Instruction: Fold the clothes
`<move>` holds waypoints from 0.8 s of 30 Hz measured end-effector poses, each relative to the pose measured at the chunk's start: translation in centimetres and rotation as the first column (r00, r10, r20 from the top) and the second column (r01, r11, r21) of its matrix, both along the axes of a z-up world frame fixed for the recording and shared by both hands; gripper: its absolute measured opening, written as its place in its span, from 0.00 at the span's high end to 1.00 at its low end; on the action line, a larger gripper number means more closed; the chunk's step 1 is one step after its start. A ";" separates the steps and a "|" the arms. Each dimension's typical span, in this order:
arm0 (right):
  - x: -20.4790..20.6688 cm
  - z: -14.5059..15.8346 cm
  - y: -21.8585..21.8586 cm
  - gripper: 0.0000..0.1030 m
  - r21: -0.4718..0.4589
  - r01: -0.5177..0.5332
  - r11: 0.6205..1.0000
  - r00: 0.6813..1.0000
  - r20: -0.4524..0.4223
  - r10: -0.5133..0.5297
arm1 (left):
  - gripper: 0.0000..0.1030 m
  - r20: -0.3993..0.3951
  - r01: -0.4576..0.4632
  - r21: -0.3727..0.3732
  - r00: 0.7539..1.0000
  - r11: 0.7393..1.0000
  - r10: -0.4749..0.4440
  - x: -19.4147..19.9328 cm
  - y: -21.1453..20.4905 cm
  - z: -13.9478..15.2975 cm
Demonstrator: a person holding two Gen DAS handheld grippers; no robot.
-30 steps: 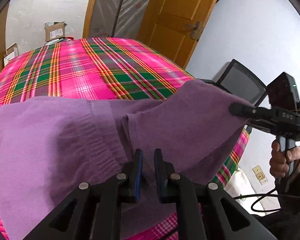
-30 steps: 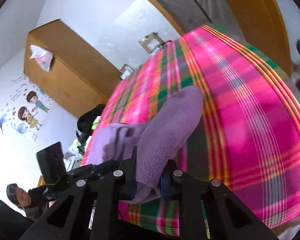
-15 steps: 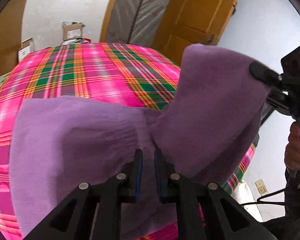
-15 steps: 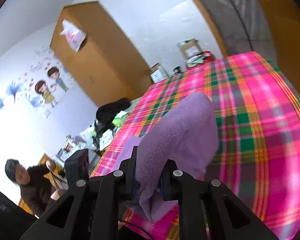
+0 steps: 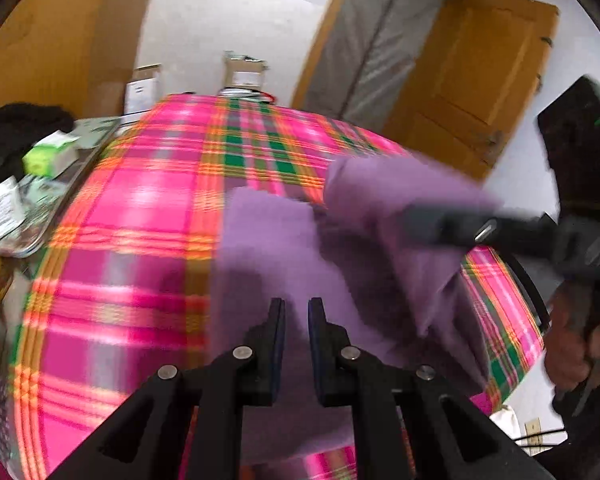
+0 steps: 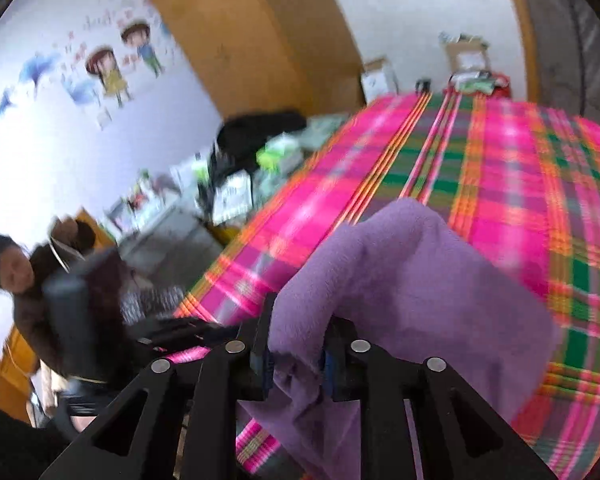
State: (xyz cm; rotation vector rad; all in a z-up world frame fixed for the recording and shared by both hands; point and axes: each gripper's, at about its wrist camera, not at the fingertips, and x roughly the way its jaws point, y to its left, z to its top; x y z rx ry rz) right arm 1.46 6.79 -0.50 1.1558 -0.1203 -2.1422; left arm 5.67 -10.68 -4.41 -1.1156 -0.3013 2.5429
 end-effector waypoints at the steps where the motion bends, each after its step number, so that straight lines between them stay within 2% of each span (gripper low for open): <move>1: -0.4 -1.2 -1.0 0.73 0.017 -0.018 1.000 0.999 0.038 0.017 | 0.89 0.008 -0.013 0.001 1.000 1.000 0.013 0.1 -0.6 -0.2; 3: -0.3 -3.2 -2.3 0.63 0.031 -0.052 0.998 0.994 0.101 0.049 | 0.89 0.021 -0.033 0.001 0.999 0.999 0.033 0.4 -1.6 -0.6; 4: 0.1 -3.4 -2.3 0.58 0.015 -0.067 0.998 0.992 0.104 0.065 | 0.89 0.024 -0.039 0.004 0.999 0.999 0.039 0.6 -2.1 -0.7; 7: 1.4 -3.2 -2.1 0.56 -0.033 -0.109 0.993 0.989 0.098 0.112 | 0.89 0.028 -0.035 0.031 0.999 0.999 0.035 0.7 -3.0 -0.7; 11: 3.7 -2.4 -0.3 0.55 -0.068 -0.105 0.992 0.992 0.058 0.109 | 0.86 0.028 -0.015 0.088 1.000 0.996 0.013 0.1 -3.8 -0.3; 14: 4.4 -2.3 2.2 0.55 -0.064 -0.026 0.998 0.998 0.050 0.029 | 0.75 0.022 0.033 0.138 0.999 0.990 -0.036 -1.2 -3.1 0.5; 18: 4.9 -2.5 6.9 0.55 -0.074 0.102 0.992 0.994 0.052 -0.098 | 0.68 0.047 0.130 0.216 0.989 0.968 -0.143 -2.9 -1.1 0.5; 19: 4.9 -2.6 8.0 0.55 -0.075 0.134 0.988 0.990 0.053 -0.130 | 0.67 0.075 0.142 0.215 0.984 0.966 -0.161 -3.5 -0.4 0.0; 22: 5.1 -2.9 11.1 0.55 -0.078 0.219 0.972 0.975 0.065 -0.215 | 0.69 0.193 0.142 0.165 0.966 0.976 -0.173 -4.9 1.6 -2.2; 23: 5.1 -3.0 12.0 0.55 -0.080 0.244 0.966 0.969 0.068 -0.239 | 0.77 0.196 0.145 0.176 0.964 0.974 -0.179 -4.9 1.8 -2.4; 24: 5.1 -3.0 12.6 0.55 -0.082 0.257 0.963 0.965 0.070 -0.251 | 0.81 0.193 0.149 0.192 0.963 0.970 -0.186 -4.8 1.9 -2.5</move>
